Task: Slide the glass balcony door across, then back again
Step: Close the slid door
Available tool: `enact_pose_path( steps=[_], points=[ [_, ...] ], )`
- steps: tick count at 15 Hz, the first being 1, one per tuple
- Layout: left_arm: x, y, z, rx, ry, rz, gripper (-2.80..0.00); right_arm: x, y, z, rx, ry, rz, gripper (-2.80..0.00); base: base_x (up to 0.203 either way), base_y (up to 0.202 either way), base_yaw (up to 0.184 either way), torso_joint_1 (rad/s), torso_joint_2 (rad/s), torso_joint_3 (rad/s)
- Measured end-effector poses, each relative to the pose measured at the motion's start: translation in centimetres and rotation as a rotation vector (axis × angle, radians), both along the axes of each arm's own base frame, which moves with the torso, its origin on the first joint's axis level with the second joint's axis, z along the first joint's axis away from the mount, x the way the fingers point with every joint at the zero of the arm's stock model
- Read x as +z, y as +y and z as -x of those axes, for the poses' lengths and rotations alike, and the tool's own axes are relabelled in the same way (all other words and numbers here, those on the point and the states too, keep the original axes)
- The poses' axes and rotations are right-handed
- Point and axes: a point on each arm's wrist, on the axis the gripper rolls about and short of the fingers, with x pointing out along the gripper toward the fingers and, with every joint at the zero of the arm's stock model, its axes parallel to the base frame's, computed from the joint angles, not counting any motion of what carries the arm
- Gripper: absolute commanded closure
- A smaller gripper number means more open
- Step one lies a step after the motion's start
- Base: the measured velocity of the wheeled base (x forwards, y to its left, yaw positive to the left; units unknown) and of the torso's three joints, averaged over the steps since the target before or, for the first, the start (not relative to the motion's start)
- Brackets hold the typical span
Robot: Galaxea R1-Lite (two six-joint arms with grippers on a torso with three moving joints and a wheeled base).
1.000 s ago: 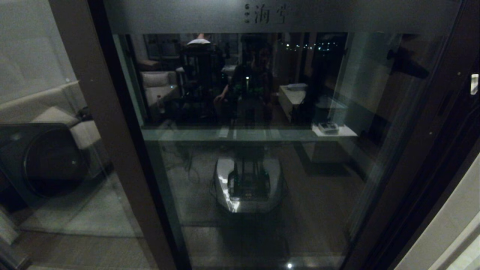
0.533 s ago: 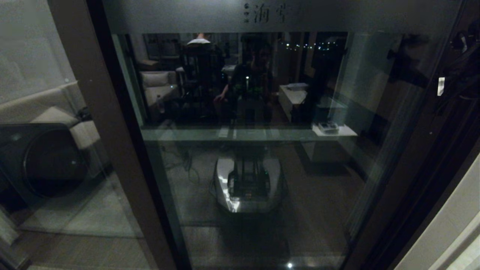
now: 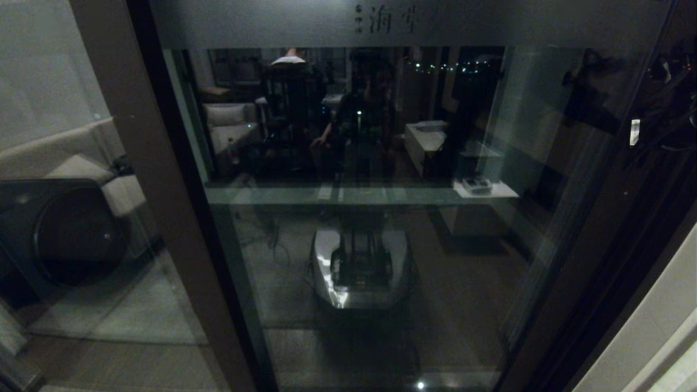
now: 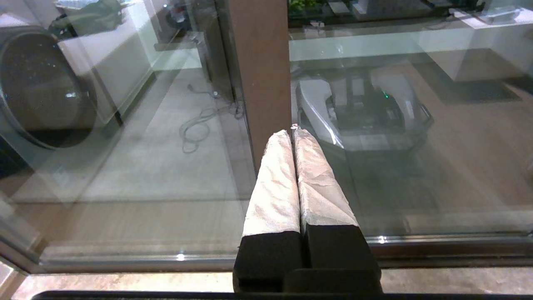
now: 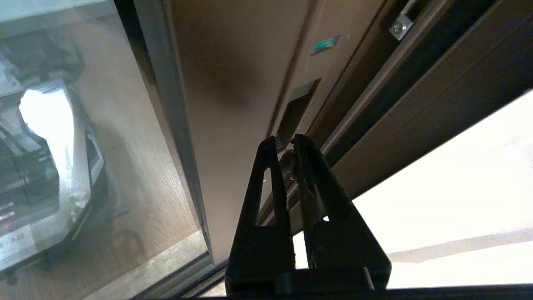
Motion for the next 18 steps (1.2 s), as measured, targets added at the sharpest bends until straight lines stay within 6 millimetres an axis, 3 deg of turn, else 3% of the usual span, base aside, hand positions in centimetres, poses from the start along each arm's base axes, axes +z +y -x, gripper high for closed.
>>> enact_pose_path(
  steps=[10, 18],
  points=[
    [0.0, 0.0, 0.0, 0.000, 0.000, 0.000, 0.00, -1.6, -1.5, -2.0, -0.025, -0.031, 0.008, 0.00, 0.000, 0.000, 0.000, 0.000, 0.00, 0.000],
    [0.0, 0.0, 0.0, 0.000, 0.000, 0.000, 0.00, -1.9, -2.1, -2.3, -0.040, -0.034, 0.011, 0.00, 0.000, 0.000, 0.000, 0.000, 0.00, 0.000]
  ],
)
